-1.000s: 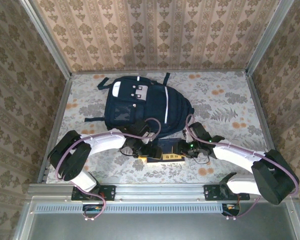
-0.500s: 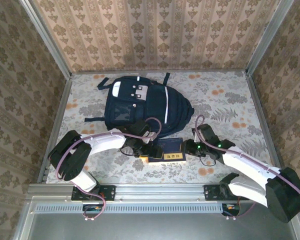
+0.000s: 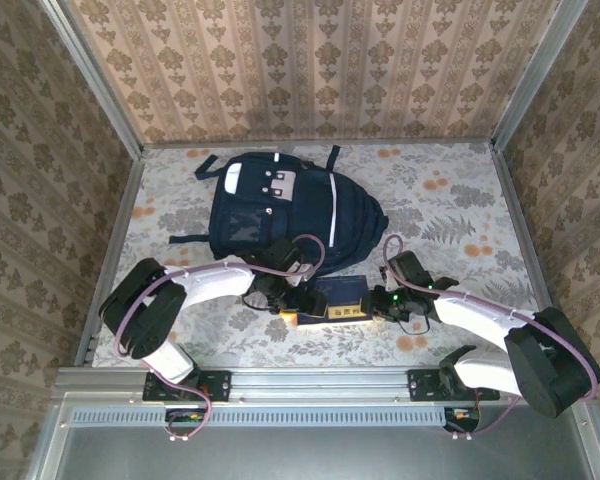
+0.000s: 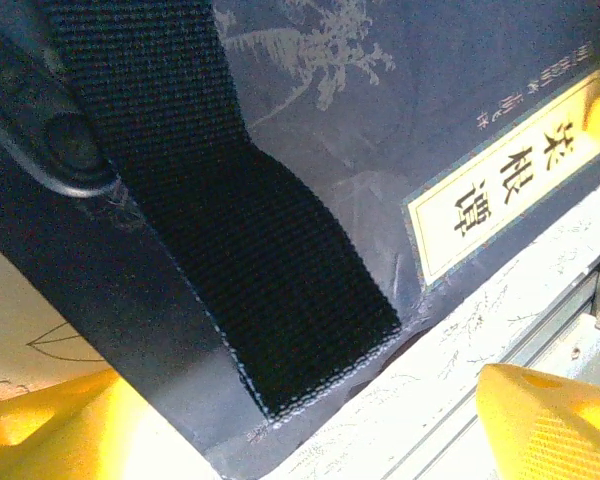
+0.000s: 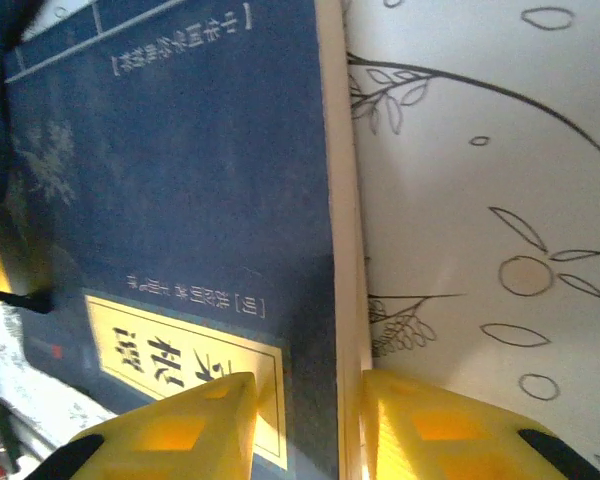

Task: Pack the student bag

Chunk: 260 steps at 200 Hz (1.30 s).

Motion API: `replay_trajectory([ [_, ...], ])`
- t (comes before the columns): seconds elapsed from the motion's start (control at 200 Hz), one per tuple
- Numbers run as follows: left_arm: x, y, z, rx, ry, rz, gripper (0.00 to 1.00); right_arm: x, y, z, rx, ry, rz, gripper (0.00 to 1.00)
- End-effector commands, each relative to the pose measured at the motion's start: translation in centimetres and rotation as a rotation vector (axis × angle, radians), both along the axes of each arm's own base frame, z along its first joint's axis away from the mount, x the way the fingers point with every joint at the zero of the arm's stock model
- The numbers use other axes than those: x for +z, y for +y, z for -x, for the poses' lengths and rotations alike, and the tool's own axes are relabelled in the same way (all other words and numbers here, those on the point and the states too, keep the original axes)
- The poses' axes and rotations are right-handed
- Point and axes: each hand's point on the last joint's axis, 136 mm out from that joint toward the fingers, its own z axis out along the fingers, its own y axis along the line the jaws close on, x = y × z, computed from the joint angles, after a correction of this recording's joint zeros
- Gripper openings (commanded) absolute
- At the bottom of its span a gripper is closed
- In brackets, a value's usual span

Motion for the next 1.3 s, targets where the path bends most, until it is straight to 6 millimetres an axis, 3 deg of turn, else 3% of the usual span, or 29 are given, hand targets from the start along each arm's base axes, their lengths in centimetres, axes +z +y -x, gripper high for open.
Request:
replay_trajectory([
  [0.0,0.9,-1.2,-0.2,-0.044,-0.020,0.036,0.87,1.8,2.0,-0.2,0.027,-0.008,-0.126,0.33],
  [0.175,0.8,-1.3,-0.2,-0.050,-0.025,0.034,0.87,2.8,2.0,-0.4,0.024,-0.024,-0.135,0.32],
  [0.415,0.7,-1.1,-0.1,-0.050,-0.027,0.029,0.87,1.7,0.5,-0.4,0.003,-0.031,-0.037,0.29],
  [0.65,0.6,-1.1,-0.1,-0.047,-0.027,0.030,0.87,3.6,3.0,-0.6,0.021,-0.046,-0.225,0.38],
  [0.775,0.5,-1.3,-0.1,-0.046,-0.024,0.034,0.87,2.9,4.3,-0.4,0.024,0.021,-0.307,0.45],
  [0.965,0.5,-1.3,0.0,-0.048,-0.024,0.035,0.87,1.5,5.3,-0.4,-0.003,0.100,-0.377,0.46],
  [1.295,0.3,-0.6,-0.3,-0.028,-0.033,0.023,0.87,1.4,0.8,-0.9,-0.073,-0.012,-0.142,0.42],
])
